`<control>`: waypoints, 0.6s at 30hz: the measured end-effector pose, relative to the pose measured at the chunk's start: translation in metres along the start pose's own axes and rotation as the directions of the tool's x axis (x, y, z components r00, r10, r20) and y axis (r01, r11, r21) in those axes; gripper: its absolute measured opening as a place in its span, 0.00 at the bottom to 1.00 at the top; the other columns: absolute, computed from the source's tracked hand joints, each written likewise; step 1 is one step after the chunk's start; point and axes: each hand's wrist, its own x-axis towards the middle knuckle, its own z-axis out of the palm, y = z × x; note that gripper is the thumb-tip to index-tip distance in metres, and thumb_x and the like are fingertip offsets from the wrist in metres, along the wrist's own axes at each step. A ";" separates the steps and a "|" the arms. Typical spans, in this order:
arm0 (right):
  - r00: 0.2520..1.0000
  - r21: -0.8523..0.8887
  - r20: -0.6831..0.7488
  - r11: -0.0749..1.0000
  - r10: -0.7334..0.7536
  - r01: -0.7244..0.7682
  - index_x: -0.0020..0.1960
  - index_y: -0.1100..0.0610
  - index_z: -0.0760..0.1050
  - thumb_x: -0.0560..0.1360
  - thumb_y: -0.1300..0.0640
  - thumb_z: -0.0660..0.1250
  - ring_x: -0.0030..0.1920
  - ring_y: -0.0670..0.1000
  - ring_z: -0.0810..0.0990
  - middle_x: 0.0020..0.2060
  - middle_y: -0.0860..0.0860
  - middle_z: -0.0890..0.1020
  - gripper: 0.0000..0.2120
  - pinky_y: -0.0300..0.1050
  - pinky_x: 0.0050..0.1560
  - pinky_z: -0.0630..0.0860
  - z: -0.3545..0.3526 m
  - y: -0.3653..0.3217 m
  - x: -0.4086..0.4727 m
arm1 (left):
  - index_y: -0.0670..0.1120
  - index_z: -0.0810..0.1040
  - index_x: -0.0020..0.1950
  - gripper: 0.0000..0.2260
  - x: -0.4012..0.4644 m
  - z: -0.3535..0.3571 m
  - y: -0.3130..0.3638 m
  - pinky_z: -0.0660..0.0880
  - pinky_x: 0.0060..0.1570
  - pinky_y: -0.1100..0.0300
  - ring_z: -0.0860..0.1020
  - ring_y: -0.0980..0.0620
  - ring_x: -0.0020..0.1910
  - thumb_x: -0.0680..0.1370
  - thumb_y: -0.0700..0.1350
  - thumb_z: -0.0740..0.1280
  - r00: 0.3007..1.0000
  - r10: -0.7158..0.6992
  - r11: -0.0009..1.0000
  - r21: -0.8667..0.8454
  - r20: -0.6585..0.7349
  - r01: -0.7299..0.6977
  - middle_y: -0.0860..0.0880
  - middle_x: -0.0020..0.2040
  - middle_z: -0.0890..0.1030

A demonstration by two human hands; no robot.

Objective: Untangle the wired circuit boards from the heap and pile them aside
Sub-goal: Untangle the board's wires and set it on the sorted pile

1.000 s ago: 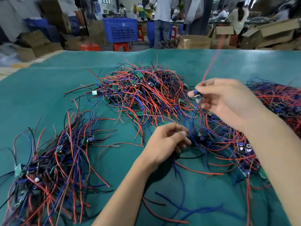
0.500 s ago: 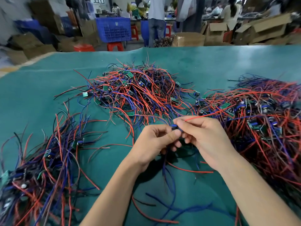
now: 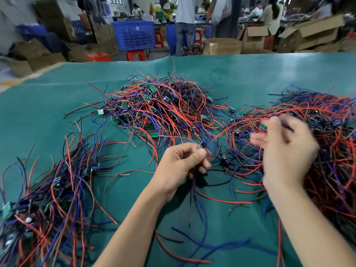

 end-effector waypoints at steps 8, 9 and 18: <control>0.720 -0.191 0.693 0.973 0.040 0.130 0.41 0.56 0.83 0.71 0.45 0.73 0.30 0.49 0.77 0.27 0.49 0.80 0.13 0.50 0.38 0.76 0.021 -0.001 -0.048 | 0.42 0.83 0.46 0.09 -0.001 0.000 -0.003 0.65 0.30 0.63 0.76 0.55 0.30 0.82 0.40 0.64 0.997 0.038 0.996 0.083 0.064 -0.043 0.48 0.36 0.82; 0.715 -0.180 0.697 0.977 0.045 0.115 0.40 0.55 0.83 0.71 0.45 0.73 0.29 0.48 0.77 0.26 0.48 0.80 0.12 0.49 0.38 0.75 0.019 -0.002 -0.046 | 0.45 0.82 0.42 0.11 -0.001 0.001 -0.003 0.64 0.30 0.63 0.75 0.55 0.28 0.82 0.40 0.64 0.997 0.031 0.995 0.090 0.078 -0.038 0.49 0.36 0.82; 0.931 -0.202 0.365 0.975 -0.016 0.096 0.37 0.52 0.84 0.69 0.41 0.74 0.34 0.49 0.80 0.33 0.52 0.86 0.14 0.53 0.37 0.81 -0.005 -0.034 -0.002 | 0.41 0.82 0.43 0.08 -0.001 0.006 0.002 0.66 0.29 0.73 0.74 0.59 0.28 0.80 0.38 0.66 0.991 -0.012 0.993 0.119 0.136 -0.004 0.48 0.31 0.82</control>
